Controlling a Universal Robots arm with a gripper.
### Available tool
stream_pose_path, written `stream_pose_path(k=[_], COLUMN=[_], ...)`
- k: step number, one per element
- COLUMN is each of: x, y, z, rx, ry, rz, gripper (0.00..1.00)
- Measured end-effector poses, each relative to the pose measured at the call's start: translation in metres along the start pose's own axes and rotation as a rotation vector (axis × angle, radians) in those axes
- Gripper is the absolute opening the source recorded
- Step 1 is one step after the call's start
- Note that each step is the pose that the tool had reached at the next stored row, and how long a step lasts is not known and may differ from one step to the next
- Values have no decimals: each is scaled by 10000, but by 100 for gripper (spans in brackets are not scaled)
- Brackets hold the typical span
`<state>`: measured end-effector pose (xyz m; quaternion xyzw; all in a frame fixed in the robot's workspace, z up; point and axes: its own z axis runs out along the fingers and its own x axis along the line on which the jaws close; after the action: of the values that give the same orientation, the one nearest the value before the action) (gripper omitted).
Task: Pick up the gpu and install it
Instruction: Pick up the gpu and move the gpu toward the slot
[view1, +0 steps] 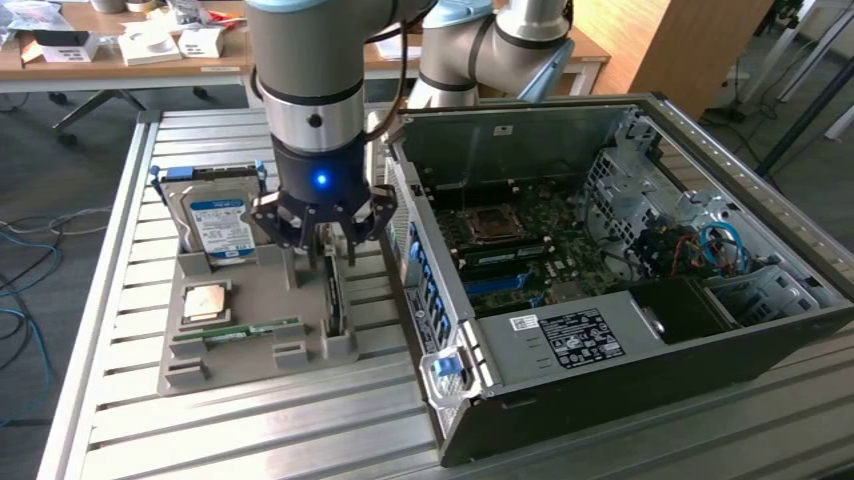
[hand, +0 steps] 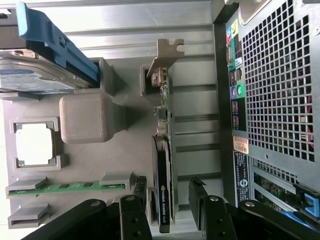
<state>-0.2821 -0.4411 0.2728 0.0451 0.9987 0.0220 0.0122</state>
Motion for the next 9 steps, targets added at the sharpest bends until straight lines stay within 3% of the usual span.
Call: stream_pose_path(k=[9], x=[6], y=[-3], z=[49], rx=[-1], ry=[-2], rz=[1], gripper=[47])
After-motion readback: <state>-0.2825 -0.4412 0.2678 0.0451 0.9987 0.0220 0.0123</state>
